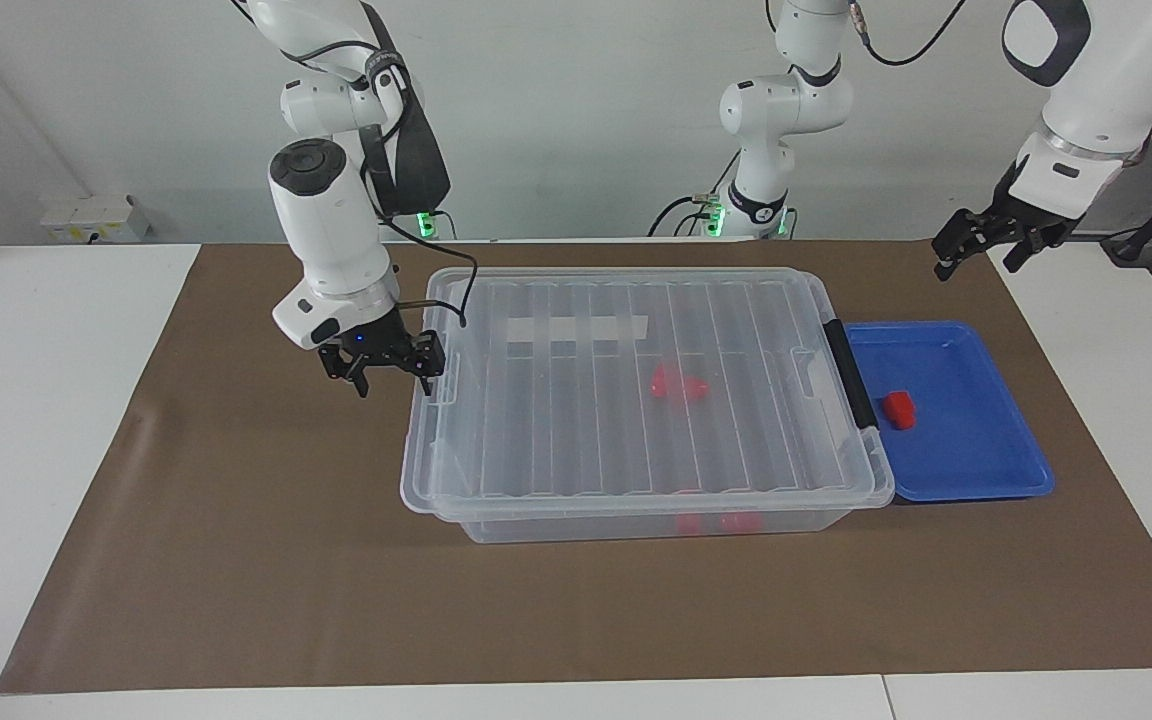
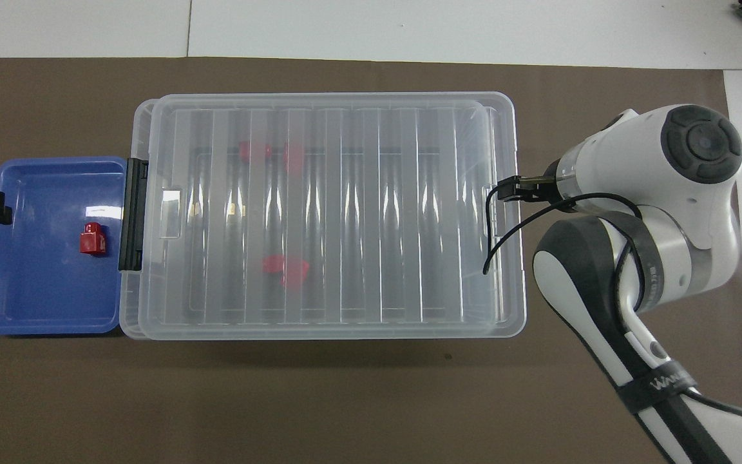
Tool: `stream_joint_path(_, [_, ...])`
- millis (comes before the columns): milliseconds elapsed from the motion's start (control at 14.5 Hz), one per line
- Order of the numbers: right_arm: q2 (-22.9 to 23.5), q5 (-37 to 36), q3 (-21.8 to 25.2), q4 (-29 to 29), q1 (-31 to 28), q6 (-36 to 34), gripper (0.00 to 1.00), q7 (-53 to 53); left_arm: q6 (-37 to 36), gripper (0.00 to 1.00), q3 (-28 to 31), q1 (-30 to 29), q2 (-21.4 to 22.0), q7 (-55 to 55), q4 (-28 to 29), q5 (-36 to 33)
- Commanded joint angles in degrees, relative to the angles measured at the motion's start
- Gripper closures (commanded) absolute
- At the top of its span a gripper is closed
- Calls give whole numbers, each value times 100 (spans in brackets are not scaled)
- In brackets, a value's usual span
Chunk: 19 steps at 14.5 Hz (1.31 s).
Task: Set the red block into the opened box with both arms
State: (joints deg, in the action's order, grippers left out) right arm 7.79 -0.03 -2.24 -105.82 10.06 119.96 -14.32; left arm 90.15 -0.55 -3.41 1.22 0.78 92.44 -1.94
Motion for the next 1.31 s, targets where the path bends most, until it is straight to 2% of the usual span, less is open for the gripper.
stream_joint_path(0, [-5, 21, -22, -8, -276, -25, 7, 411, -59, 0, -59, -45, 124, -34, 108, 62])
stream_joint_path(483, [-49, 21, -22, -17, -829, -192, 6, 1063, 20, 0, -103, 69, 133, 1, 134, 62])
stream_joint_path(621, [-58, 21, -22, -8, -979, -324, 6, 1351, 116, 0, -103, 69, 264, 2, 423, 71])
stream_joint_path(966, [-58, 21, -14, -8, -1357, -324, 6, 1967, 1634, 0, 107, -80, 537, -51, 1337, 71])
stream_joint_path(1241, [-67, 12, -14, -17, -1603, -368, 6, 2425, 2382, 0, 196, -89, 485, 1, 1767, 71])
